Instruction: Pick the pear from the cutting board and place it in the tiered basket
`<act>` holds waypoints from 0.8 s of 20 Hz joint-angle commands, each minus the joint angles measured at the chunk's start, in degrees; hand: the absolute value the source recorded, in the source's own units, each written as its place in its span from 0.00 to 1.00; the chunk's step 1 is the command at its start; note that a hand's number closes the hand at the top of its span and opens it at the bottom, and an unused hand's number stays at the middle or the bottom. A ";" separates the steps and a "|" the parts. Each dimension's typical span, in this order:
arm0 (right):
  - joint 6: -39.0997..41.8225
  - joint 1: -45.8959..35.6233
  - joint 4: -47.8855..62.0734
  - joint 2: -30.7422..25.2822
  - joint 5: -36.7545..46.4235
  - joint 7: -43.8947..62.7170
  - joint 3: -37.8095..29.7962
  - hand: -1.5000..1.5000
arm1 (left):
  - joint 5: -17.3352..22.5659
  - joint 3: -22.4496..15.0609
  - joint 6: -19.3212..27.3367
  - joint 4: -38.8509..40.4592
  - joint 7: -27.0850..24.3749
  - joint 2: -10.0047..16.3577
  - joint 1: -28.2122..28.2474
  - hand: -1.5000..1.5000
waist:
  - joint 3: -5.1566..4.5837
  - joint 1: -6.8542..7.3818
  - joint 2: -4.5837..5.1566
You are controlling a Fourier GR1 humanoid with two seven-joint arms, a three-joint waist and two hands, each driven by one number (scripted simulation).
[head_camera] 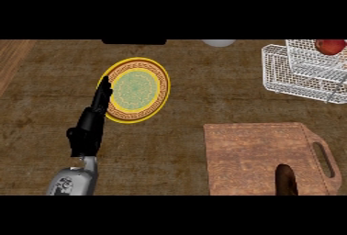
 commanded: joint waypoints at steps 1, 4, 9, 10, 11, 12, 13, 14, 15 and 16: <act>-3.35 -0.41 -1.59 -3.71 -2.35 3.07 -3.35 0.00 | -0.34 -0.93 -0.27 -3.34 -0.41 0.45 4.18 0.50 | -0.04 -0.21 -0.37; -1.29 4.26 -4.65 -7.37 -5.76 2.65 -6.87 0.00 | 0.60 1.25 -0.09 -2.26 1.51 1.02 1.93 0.50 | -0.04 -1.79 -0.59; 0.45 12.30 -12.10 -8.55 -13.24 2.02 -14.04 0.00 | 0.57 2.86 0.75 0.39 0.66 1.16 0.54 0.50 | -0.04 -3.47 -0.83; 2.09 14.48 -13.61 -8.02 -16.16 0.36 -16.24 0.00 | 0.06 2.97 1.09 0.88 -1.16 1.37 0.38 0.50 | -0.03 -3.81 -0.92; 3.89 16.77 -16.88 -7.34 -17.39 1.77 -17.06 0.00 | 0.61 2.89 0.66 -0.93 0.23 1.51 2.10 0.50 | -0.06 -3.48 -1.09; 5.76 19.84 -18.28 -9.04 -18.74 -0.26 -18.73 0.00 | -0.23 0.24 1.33 -2.37 -0.64 -0.62 4.53 0.50 | -0.04 -3.71 -1.20; 7.93 23.05 -19.15 -8.83 -21.19 -2.28 -20.93 0.00 | -0.71 1.91 1.72 -1.40 0.99 0.82 2.28 0.50 | -0.01 -4.06 -1.12; 10.50 25.95 -20.61 -9.97 -22.66 -3.09 -22.71 0.00 | 0.50 2.15 0.47 -2.36 -1.43 1.46 5.65 0.50 | -0.04 -4.01 -1.21; 13.49 27.58 -21.88 -11.43 -24.59 -3.76 -24.45 0.00 | 1.80 4.20 -0.63 -1.99 0.21 3.09 2.69 0.50 | -0.05 -4.38 -1.19; 16.02 29.49 -26.08 -10.05 -25.43 -1.37 -25.11 0.00 | 0.45 2.91 1.59 -1.14 0.99 0.75 2.56 0.50 | -0.11 -4.91 -1.36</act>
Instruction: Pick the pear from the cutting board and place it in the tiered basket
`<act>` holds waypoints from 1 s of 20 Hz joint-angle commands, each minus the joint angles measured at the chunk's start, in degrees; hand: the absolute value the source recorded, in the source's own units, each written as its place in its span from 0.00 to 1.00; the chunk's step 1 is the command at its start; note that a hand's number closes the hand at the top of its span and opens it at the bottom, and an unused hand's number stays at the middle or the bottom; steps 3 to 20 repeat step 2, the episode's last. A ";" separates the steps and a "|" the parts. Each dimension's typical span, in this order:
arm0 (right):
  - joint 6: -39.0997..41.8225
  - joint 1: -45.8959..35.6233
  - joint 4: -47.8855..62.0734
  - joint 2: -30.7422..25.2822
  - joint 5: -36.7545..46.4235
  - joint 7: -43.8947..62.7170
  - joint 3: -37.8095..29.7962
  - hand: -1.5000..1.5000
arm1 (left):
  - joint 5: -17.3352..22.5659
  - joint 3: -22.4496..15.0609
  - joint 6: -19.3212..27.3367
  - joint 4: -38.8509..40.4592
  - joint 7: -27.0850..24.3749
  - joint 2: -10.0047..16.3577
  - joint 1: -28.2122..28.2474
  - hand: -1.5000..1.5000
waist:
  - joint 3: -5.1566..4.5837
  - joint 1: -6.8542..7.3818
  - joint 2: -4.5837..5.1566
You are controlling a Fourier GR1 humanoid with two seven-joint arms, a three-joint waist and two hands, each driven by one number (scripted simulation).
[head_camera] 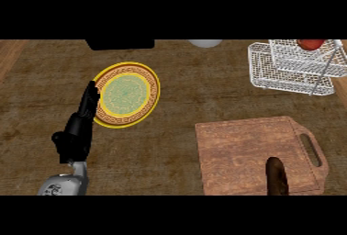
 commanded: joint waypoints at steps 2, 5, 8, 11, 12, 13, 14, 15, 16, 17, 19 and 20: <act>10.58 14.14 -8.96 -0.05 -9.85 -5.31 -9.91 0.00 | -1.42 -1.39 0.82 -2.71 0.74 -0.44 0.85 0.50 | 0.03 -0.29 -0.07; 10.58 14.14 -8.96 -0.05 -9.85 -5.31 -9.91 0.00 | -1.42 -1.39 0.82 -2.71 0.74 -0.44 0.85 0.50 | 0.03 -0.29 -0.07; 10.58 14.14 -8.96 -0.05 -9.85 -5.31 -9.91 0.00 | -1.42 -1.39 0.82 -2.71 0.74 -0.44 0.85 0.50 | 0.03 -0.29 -0.07; 10.58 14.14 -8.96 -0.05 -9.85 -5.31 -9.91 0.00 | -1.42 -1.39 0.82 -2.71 0.74 -0.44 0.85 0.50 | 0.03 -0.29 -0.07; 10.58 14.14 -8.96 -0.05 -9.85 -5.31 -9.91 0.00 | -1.42 -1.39 0.82 -2.71 0.74 -0.44 0.85 0.50 | 0.03 -0.29 -0.07; 10.58 14.14 -8.96 -0.05 -9.85 -5.31 -9.91 0.00 | -1.42 -1.39 0.82 -2.71 0.74 -0.44 0.85 0.50 | 0.03 -0.29 -0.07; 10.58 14.14 -8.96 -0.05 -9.85 -5.31 -9.91 0.00 | -1.42 -1.39 0.82 -2.71 0.74 -0.44 0.85 0.50 | 0.03 -0.29 -0.07; 10.58 14.14 -8.96 -0.05 -9.85 -5.31 -9.91 0.00 | -1.42 -1.39 0.82 -2.71 0.74 -0.44 0.85 0.50 | 0.03 -0.29 -0.07; 10.58 14.14 -8.96 -0.05 -9.85 -5.31 -9.91 0.00 | -1.42 -1.39 0.82 -2.71 0.74 -0.44 0.85 0.50 | 0.03 -0.29 -0.07; 10.58 14.14 -8.96 -0.05 -9.85 -5.31 -9.91 0.00 | -1.42 -1.39 0.82 -2.71 0.74 -0.44 0.85 0.50 | 0.03 -0.29 -0.07; 10.58 14.14 -8.96 -0.05 -9.85 -5.31 -9.91 0.00 | -1.42 -1.39 0.82 -2.71 0.74 -0.44 0.85 0.50 | 0.03 -0.29 -0.07; 10.58 14.14 -8.96 -0.05 -9.85 -5.31 -9.91 0.00 | -1.42 -1.39 0.82 -2.71 0.74 -0.44 0.85 0.50 | 0.03 -0.29 -0.07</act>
